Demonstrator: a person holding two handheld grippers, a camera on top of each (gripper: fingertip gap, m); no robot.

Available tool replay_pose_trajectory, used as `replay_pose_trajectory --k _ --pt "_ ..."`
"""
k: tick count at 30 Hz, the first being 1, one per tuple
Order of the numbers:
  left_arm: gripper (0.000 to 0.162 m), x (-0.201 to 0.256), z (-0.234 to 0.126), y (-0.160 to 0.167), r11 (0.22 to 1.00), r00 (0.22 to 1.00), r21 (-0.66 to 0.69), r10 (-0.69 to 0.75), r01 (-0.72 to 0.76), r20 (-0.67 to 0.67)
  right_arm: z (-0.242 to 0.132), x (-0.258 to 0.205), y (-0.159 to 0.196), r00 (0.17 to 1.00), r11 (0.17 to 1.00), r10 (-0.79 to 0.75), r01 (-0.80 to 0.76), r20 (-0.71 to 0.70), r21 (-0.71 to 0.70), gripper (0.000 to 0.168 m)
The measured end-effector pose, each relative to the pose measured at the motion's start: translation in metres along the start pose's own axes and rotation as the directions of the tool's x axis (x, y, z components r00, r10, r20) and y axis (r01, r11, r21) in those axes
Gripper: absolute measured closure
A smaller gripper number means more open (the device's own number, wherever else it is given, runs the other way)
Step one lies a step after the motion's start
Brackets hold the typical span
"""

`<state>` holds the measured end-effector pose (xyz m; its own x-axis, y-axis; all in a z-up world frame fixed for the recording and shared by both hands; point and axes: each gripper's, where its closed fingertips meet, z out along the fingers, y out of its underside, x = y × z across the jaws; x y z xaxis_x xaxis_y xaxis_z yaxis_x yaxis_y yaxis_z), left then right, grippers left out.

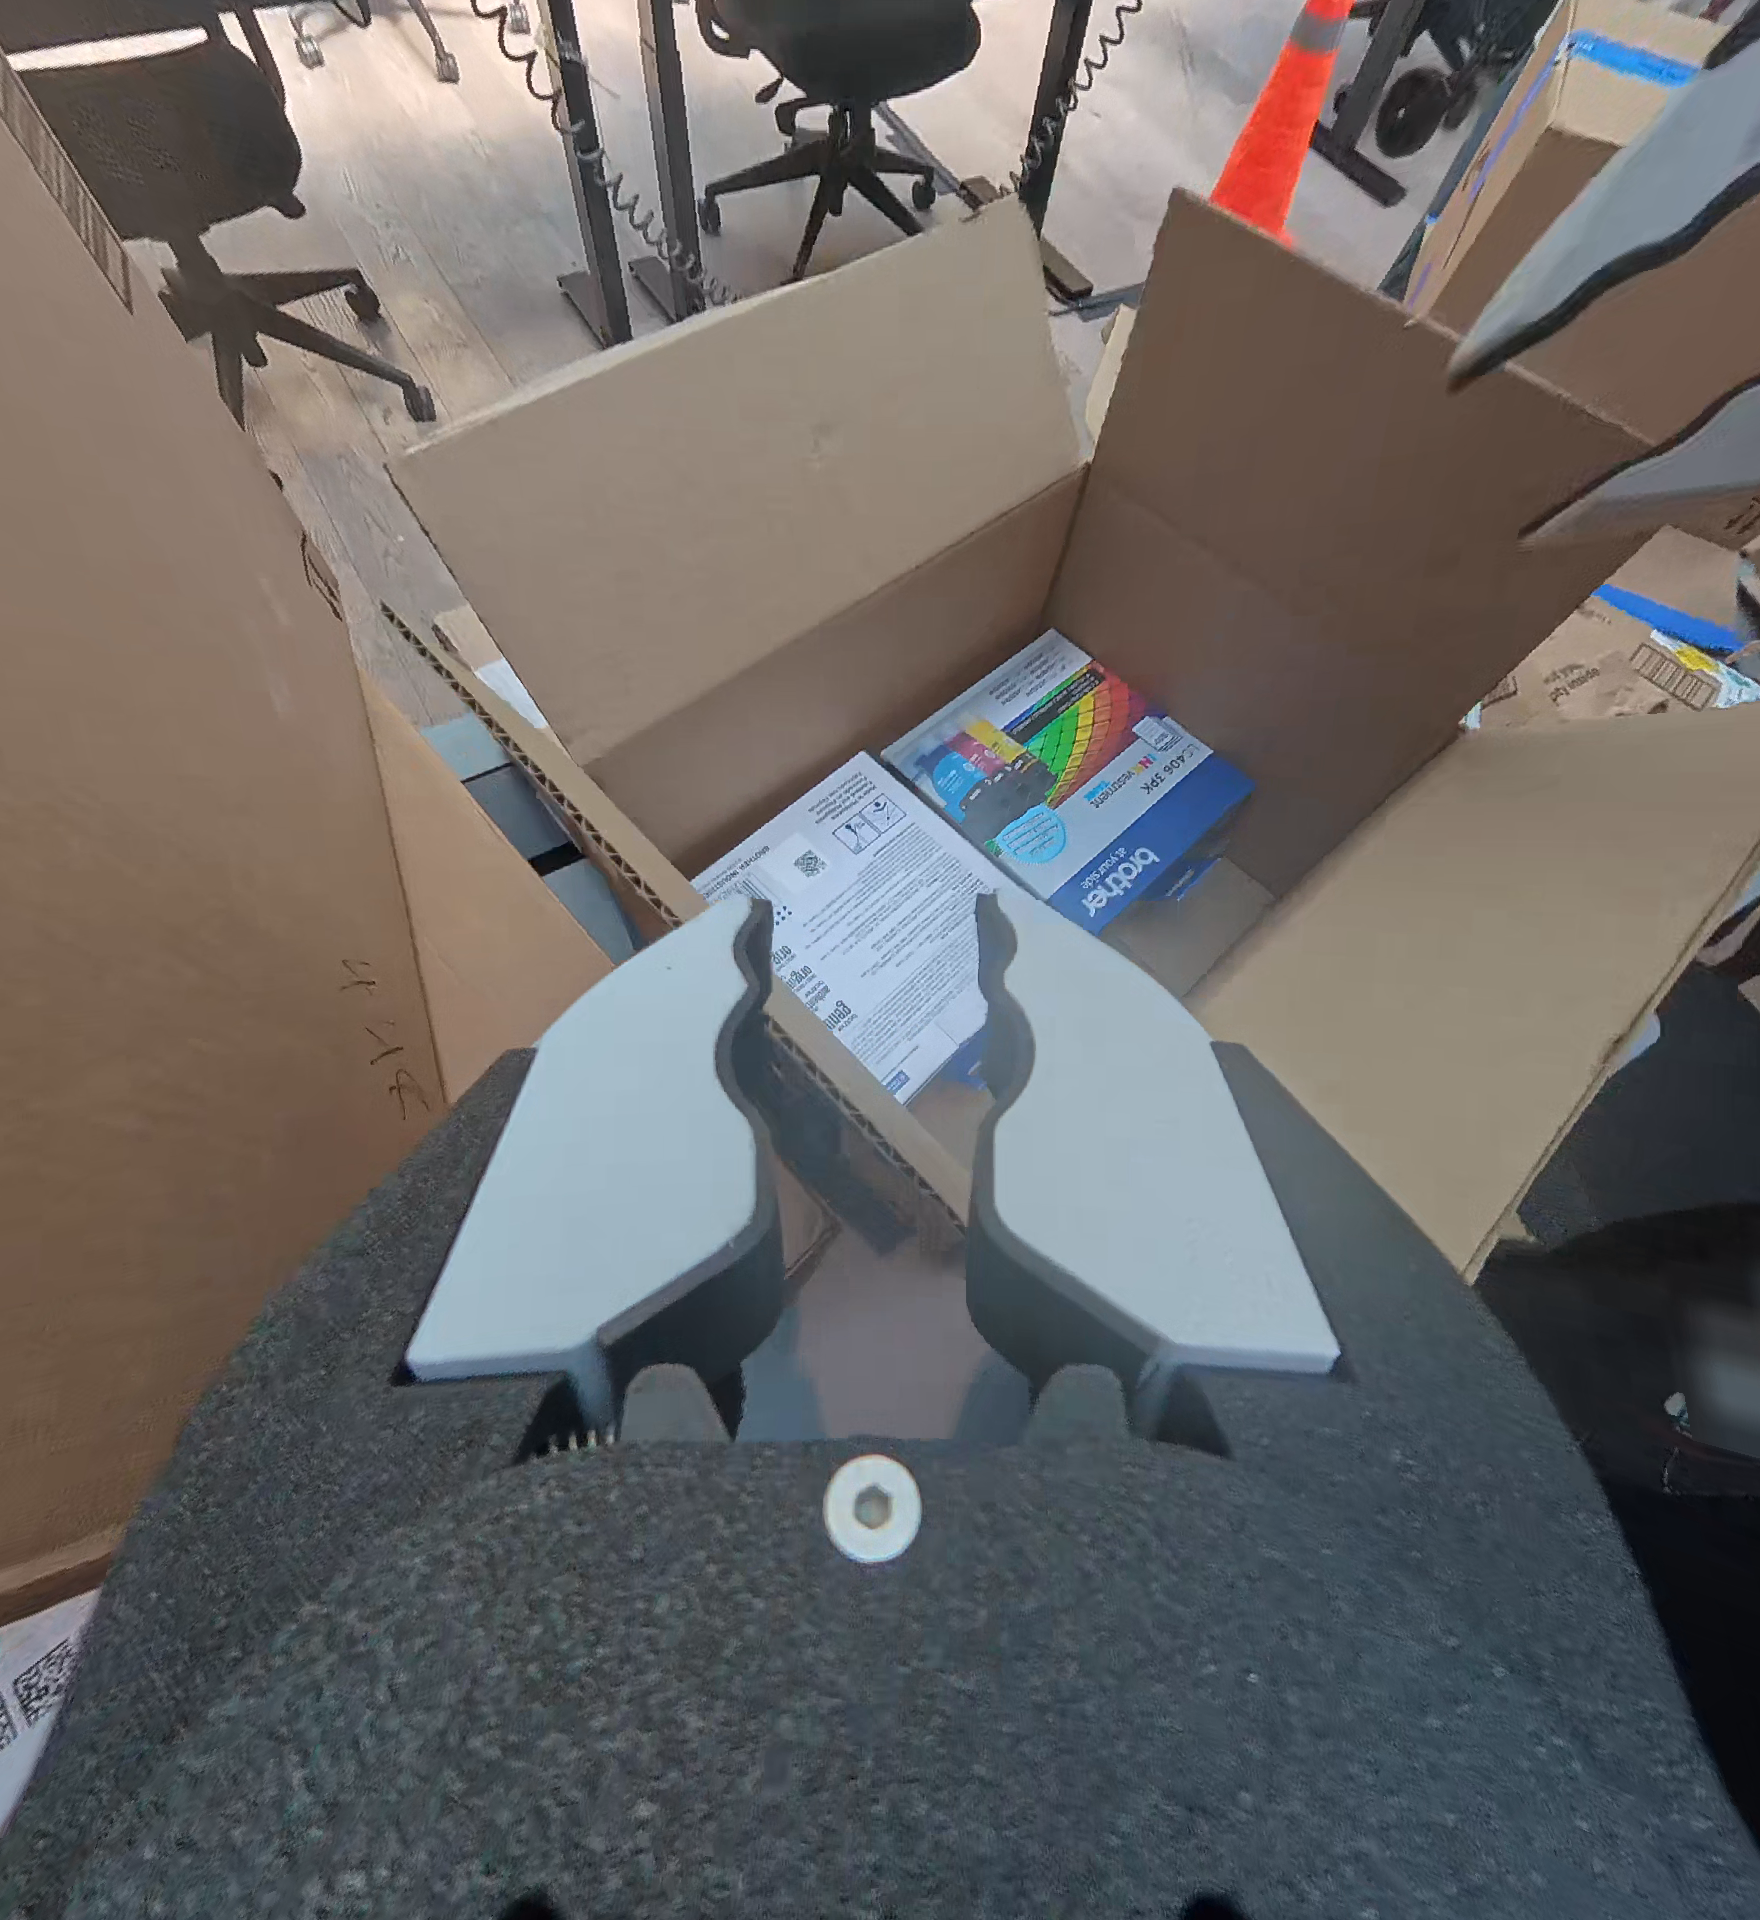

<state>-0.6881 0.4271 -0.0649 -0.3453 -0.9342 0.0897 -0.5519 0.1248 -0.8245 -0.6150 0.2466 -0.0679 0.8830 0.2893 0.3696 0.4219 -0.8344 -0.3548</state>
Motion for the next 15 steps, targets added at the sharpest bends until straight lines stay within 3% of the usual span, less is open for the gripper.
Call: replay_pose_trajectory --k 1,6,9,12,15 --pt "0.124 0.002 -0.003 -0.003 1.0 1.0 0.025 -0.011 0.011 -0.004 0.017 -0.005 -0.002 0.997 0.999 -0.037 0.039 0.068 -0.036 0.132" --pt "0.125 0.013 -0.004 0.003 0.996 0.998 0.065 -0.057 0.059 -0.033 0.082 -0.039 0.008 0.912 0.956 -0.089 0.191 0.401 -0.221 0.139" --pt "0.126 0.02 0.003 0.007 0.995 0.995 0.064 -0.074 0.078 -0.065 0.095 -0.061 0.021 0.798 0.904 0.064 0.208 0.599 -0.373 0.14" --pt "0.126 0.023 0.01 0.007 0.995 0.994 0.063 -0.07 0.075 -0.08 0.106 -0.076 0.031 0.713 0.857 0.19 0.216 0.675 -0.469 0.142" --pt "0.126 0.024 0.014 0.004 0.994 0.994 0.079 -0.069 0.076 -0.088 0.121 -0.08 0.046 0.728 0.82 0.183 0.257 0.661 -0.511 0.144"
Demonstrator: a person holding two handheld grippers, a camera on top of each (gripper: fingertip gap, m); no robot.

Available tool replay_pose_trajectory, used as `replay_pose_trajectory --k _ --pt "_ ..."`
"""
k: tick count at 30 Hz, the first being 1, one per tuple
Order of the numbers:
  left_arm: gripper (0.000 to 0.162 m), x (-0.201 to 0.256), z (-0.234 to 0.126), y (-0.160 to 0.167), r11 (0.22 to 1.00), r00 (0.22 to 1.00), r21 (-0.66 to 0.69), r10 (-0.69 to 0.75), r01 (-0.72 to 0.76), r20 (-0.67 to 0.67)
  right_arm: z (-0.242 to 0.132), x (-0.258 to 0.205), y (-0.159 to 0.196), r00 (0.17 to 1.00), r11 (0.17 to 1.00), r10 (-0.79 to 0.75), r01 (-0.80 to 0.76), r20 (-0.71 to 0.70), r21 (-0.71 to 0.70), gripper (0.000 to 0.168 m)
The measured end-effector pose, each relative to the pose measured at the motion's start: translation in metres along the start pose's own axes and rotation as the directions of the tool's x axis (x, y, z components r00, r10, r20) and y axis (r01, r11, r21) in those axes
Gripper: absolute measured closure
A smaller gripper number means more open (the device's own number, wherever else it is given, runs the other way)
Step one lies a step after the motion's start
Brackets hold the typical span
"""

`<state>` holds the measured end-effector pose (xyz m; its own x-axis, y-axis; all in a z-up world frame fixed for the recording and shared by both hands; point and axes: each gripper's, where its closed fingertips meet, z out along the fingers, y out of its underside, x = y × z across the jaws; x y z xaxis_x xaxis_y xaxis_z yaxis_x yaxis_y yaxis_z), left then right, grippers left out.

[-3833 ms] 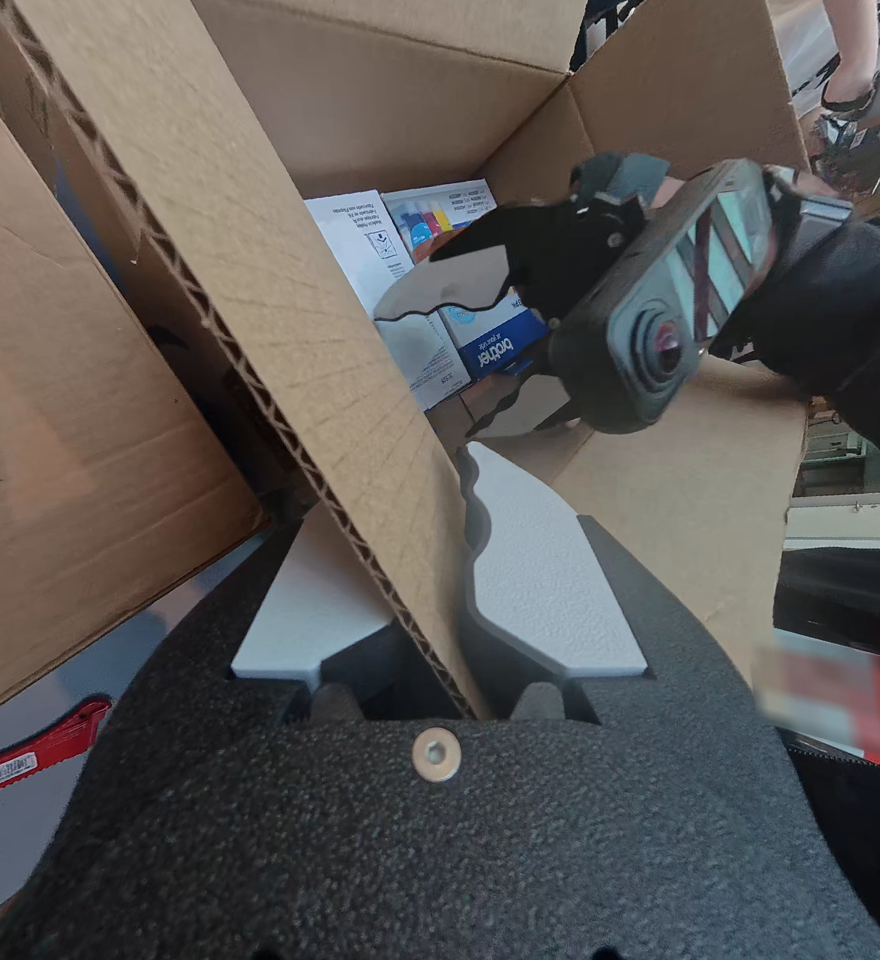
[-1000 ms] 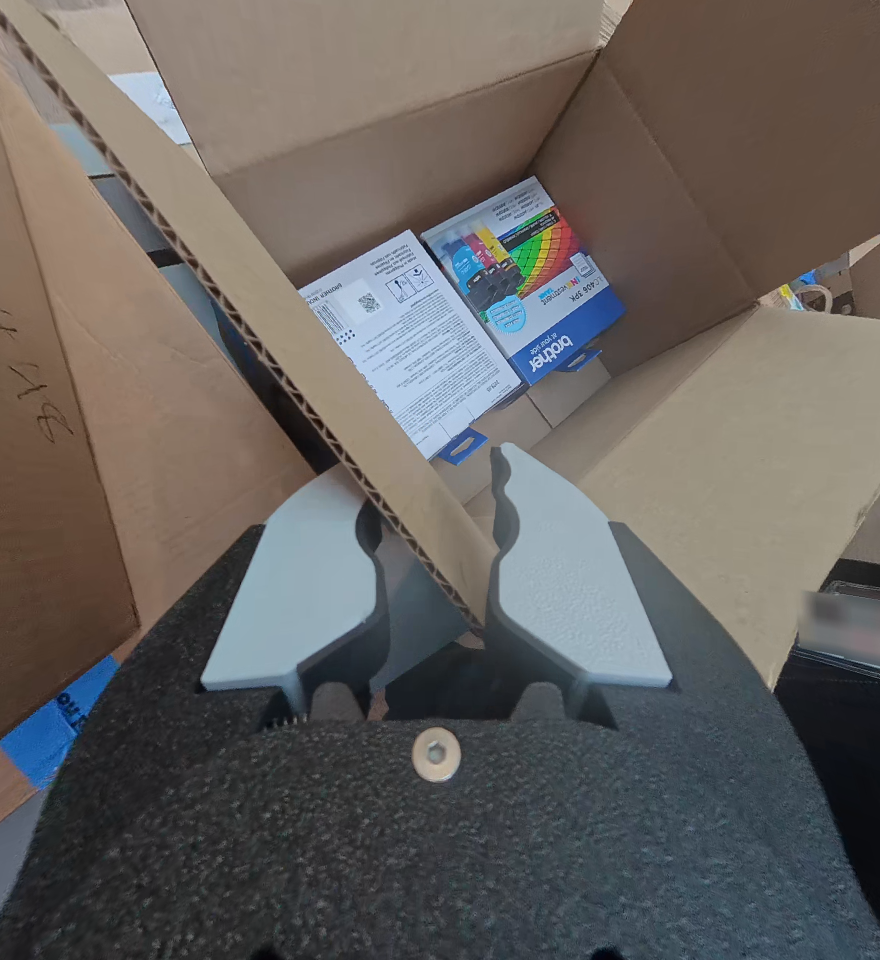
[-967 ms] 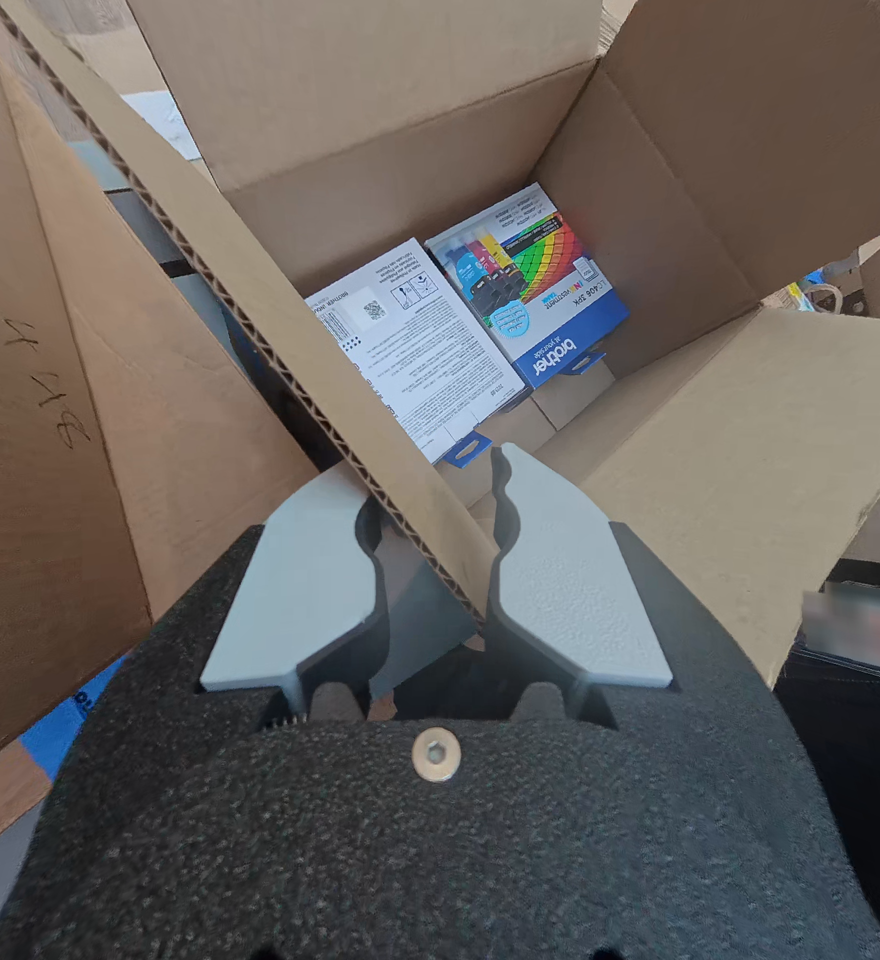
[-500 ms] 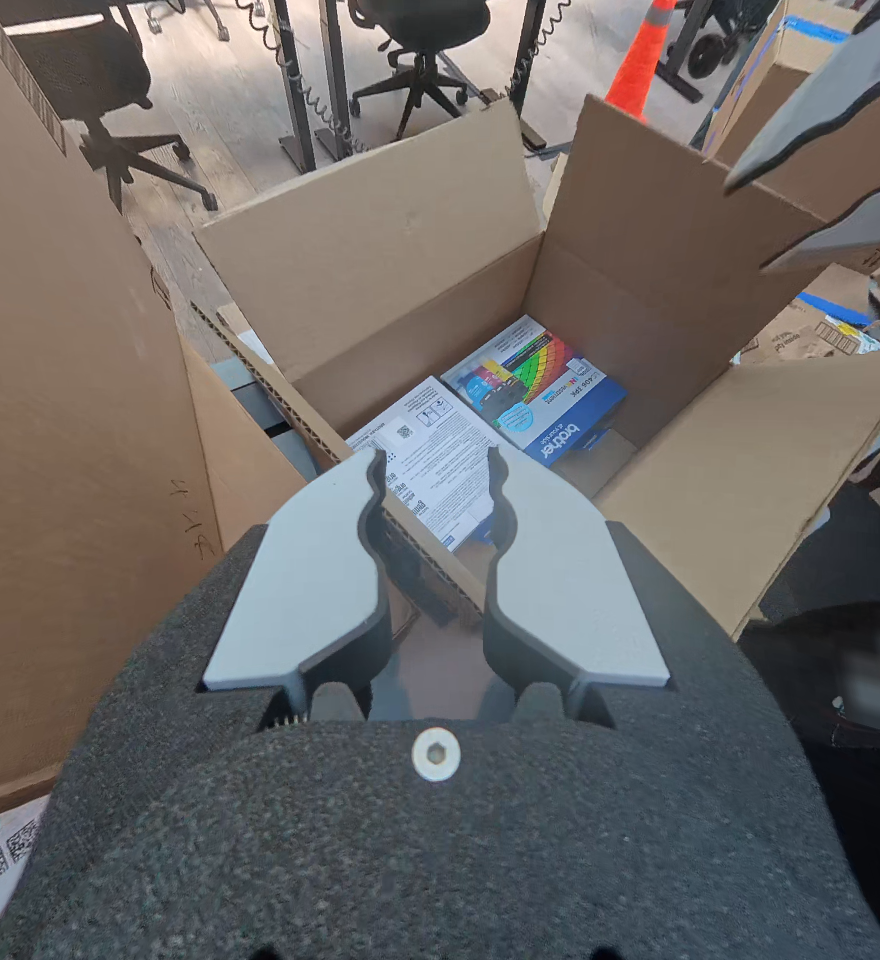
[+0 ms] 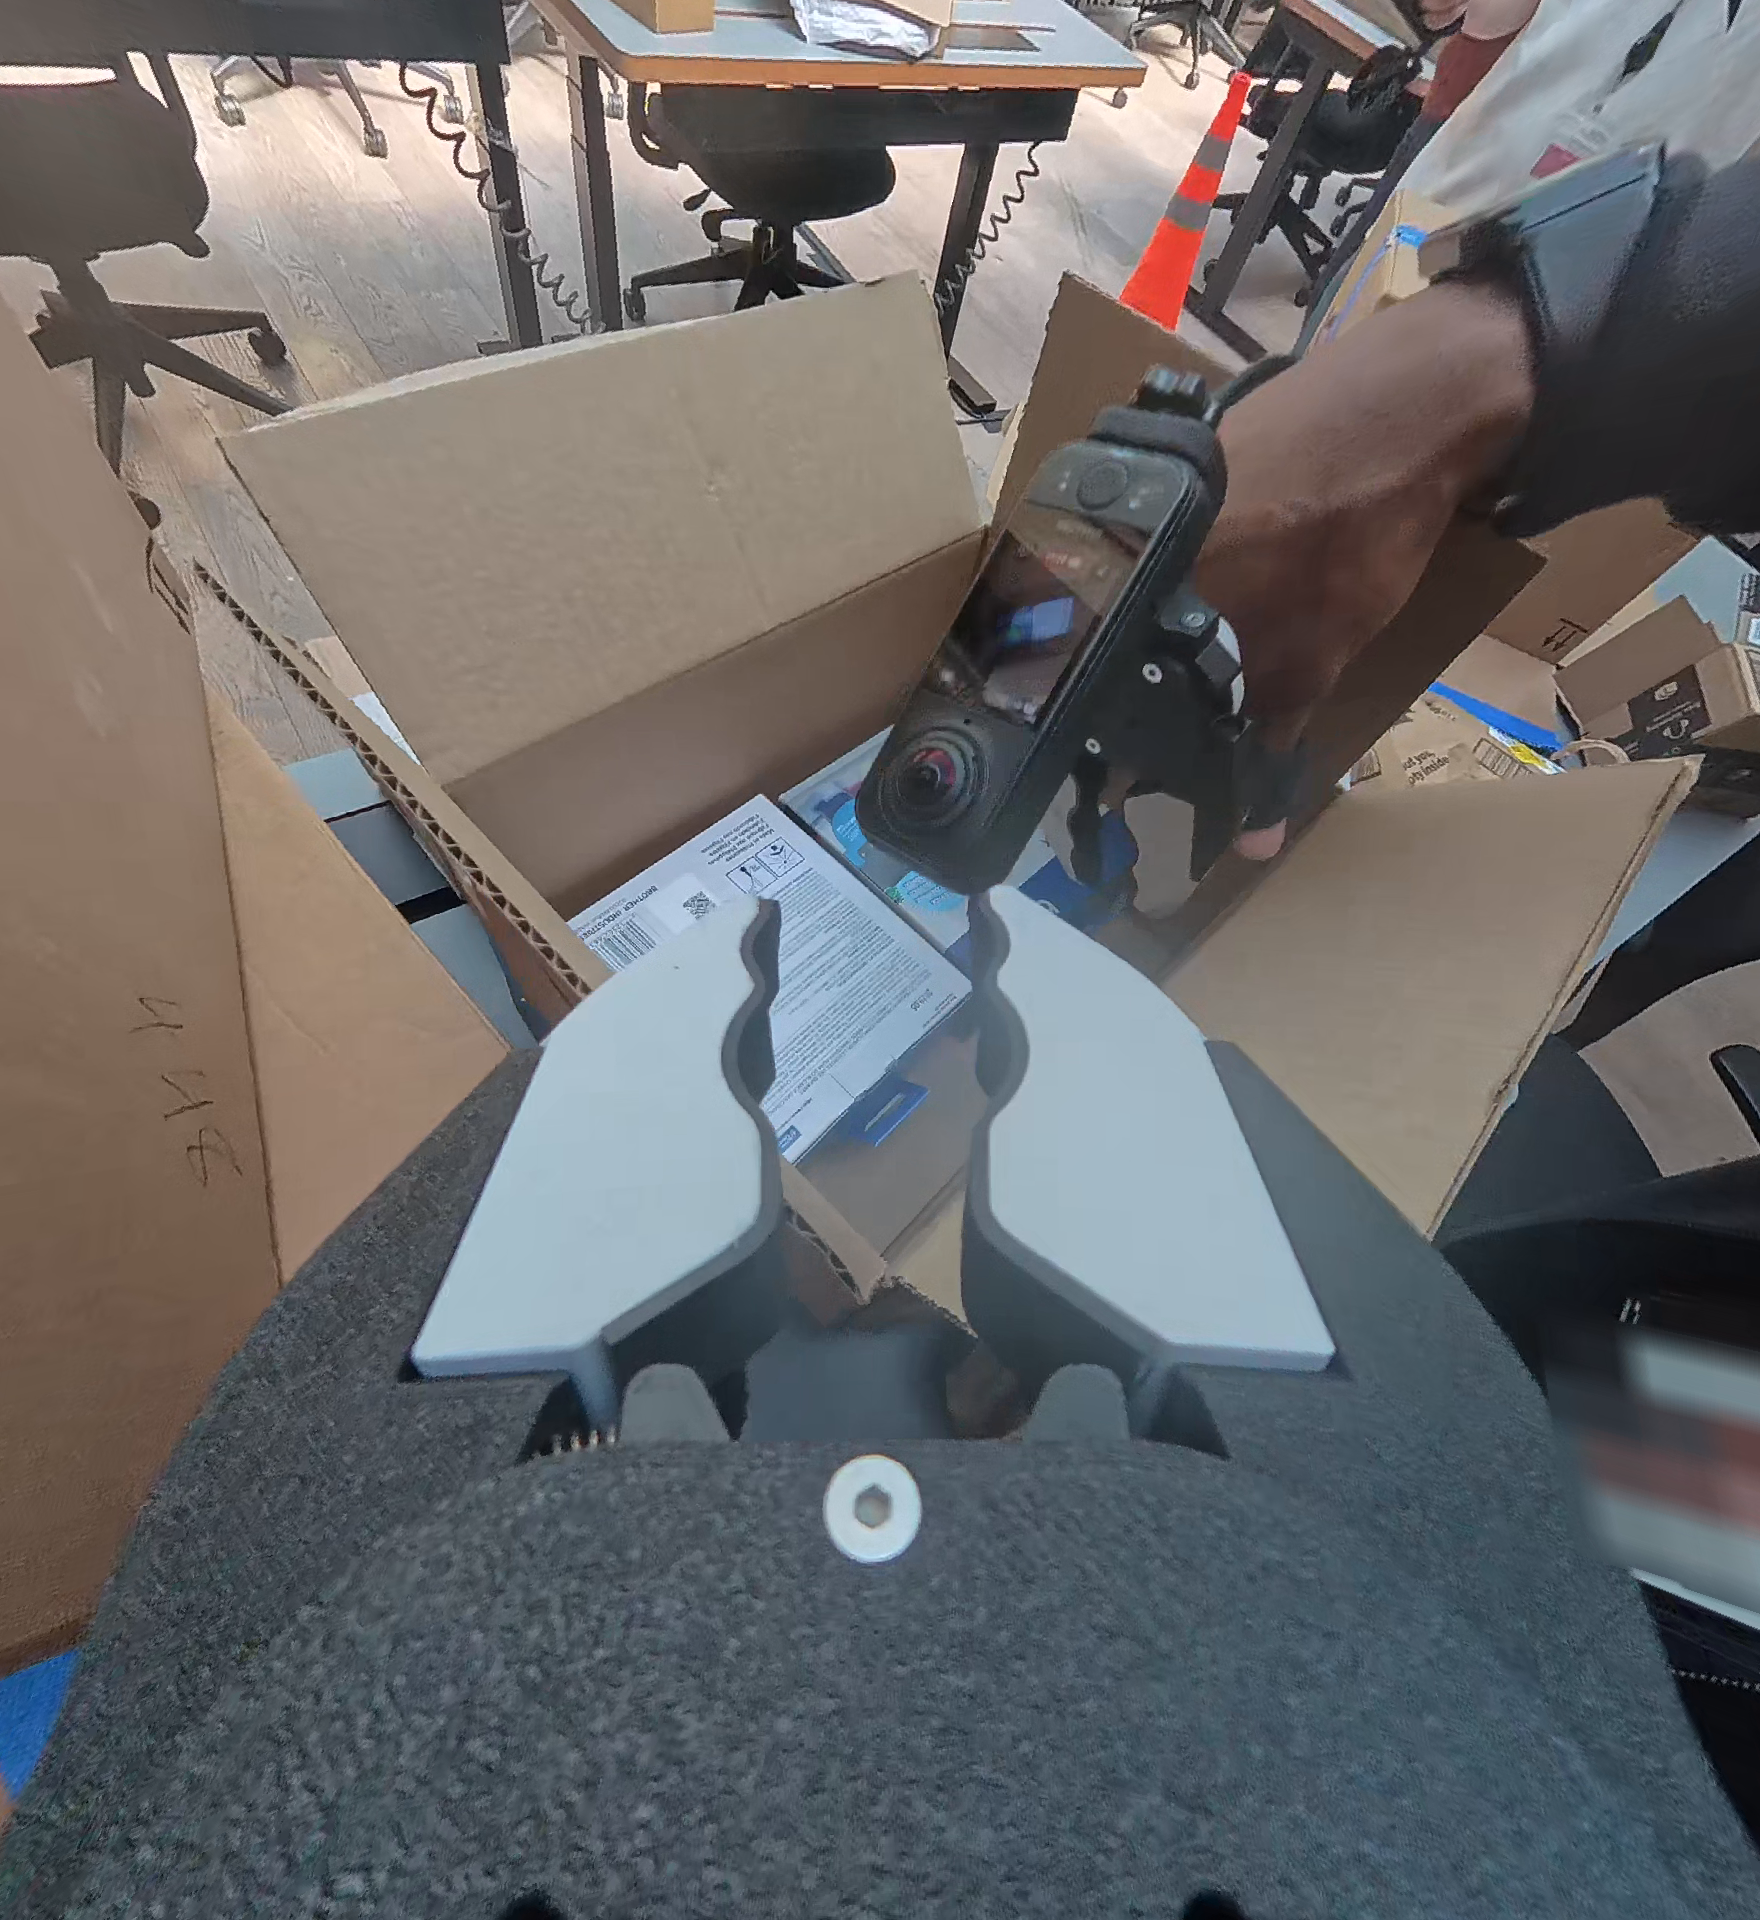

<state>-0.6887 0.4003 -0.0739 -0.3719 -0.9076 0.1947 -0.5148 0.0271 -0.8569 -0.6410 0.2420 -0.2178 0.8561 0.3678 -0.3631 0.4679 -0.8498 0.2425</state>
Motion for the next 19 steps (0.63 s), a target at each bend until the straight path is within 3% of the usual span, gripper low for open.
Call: replay_pose_trajectory --k 12,19 --pt "0.127 -0.004 0.009 -0.001 0.998 0.999 0.042 -0.035 0.036 -0.039 0.033 0.004 -0.005 0.995 0.996 -0.076 0.079 -0.066 0.04 0.155" --pt "0.131 -0.005 0.009 -0.002 0.998 0.999 0.055 -0.029 0.032 -0.043 0.049 0.013 0.0 0.979 0.99 -0.138 0.136 -0.152 -0.023 0.161"
